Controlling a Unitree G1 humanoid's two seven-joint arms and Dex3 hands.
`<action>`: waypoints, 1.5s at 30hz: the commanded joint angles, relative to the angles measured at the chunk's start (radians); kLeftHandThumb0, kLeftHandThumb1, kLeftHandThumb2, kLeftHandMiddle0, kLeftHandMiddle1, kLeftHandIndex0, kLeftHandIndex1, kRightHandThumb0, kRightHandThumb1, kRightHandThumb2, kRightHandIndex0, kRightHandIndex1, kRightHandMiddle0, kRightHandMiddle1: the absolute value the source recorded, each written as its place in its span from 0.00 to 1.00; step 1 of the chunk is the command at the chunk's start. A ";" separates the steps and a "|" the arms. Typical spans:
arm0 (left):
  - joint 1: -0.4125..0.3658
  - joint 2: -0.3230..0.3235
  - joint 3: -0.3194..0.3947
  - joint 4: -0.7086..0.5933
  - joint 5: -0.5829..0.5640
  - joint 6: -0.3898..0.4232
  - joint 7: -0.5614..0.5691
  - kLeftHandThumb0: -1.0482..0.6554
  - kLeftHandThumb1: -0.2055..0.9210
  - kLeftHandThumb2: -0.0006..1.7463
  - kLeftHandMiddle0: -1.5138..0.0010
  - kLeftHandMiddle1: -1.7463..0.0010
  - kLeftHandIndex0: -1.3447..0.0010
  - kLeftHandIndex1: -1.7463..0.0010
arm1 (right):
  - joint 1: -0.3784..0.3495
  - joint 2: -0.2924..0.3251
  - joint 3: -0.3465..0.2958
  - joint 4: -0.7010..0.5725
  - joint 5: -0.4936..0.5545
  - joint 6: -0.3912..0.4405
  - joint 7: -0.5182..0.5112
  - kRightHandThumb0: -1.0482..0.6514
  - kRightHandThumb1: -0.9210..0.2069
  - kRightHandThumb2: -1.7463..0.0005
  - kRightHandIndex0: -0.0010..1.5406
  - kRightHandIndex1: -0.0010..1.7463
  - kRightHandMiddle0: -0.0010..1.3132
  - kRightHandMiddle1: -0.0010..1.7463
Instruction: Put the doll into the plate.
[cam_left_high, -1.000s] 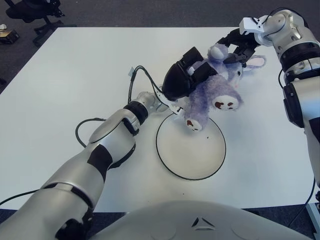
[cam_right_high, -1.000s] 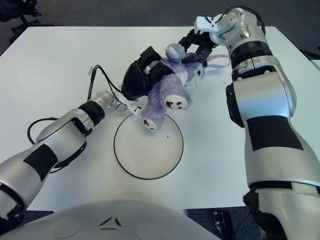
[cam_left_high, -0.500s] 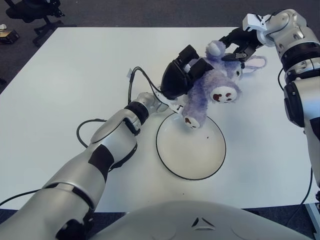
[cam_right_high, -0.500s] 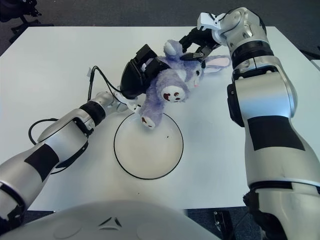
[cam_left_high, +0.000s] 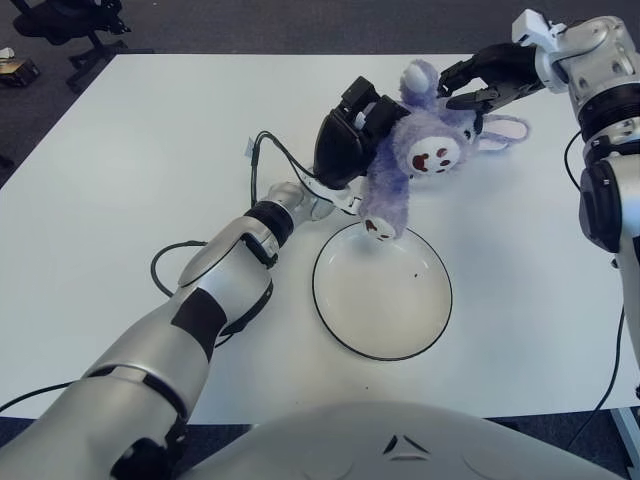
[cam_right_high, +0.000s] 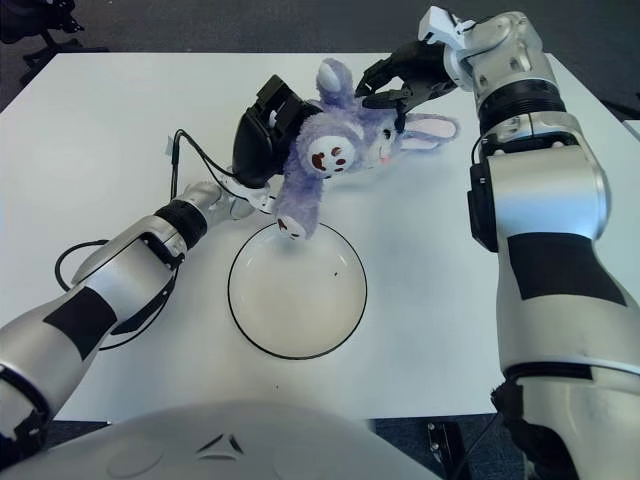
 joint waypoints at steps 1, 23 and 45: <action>0.006 0.006 0.017 -0.018 -0.014 0.018 -0.002 0.69 0.98 0.06 0.45 0.00 0.55 0.00 | -0.039 -0.033 -0.004 0.004 0.009 0.008 0.047 0.22 0.00 0.59 0.21 0.00 0.20 0.02; 0.043 0.036 0.042 -0.115 -0.013 0.117 -0.057 0.67 0.98 0.07 0.41 0.00 0.55 0.00 | -0.053 -0.115 -0.032 -0.004 0.034 0.031 -0.003 0.21 0.00 0.53 0.30 0.01 0.19 0.00; 0.080 -0.032 0.243 -0.011 -0.344 -0.203 -0.383 0.69 0.96 0.07 0.40 0.00 0.52 0.00 | 0.051 -0.204 -0.090 -0.002 0.052 0.171 -0.381 0.17 0.00 0.59 0.45 0.02 0.32 0.03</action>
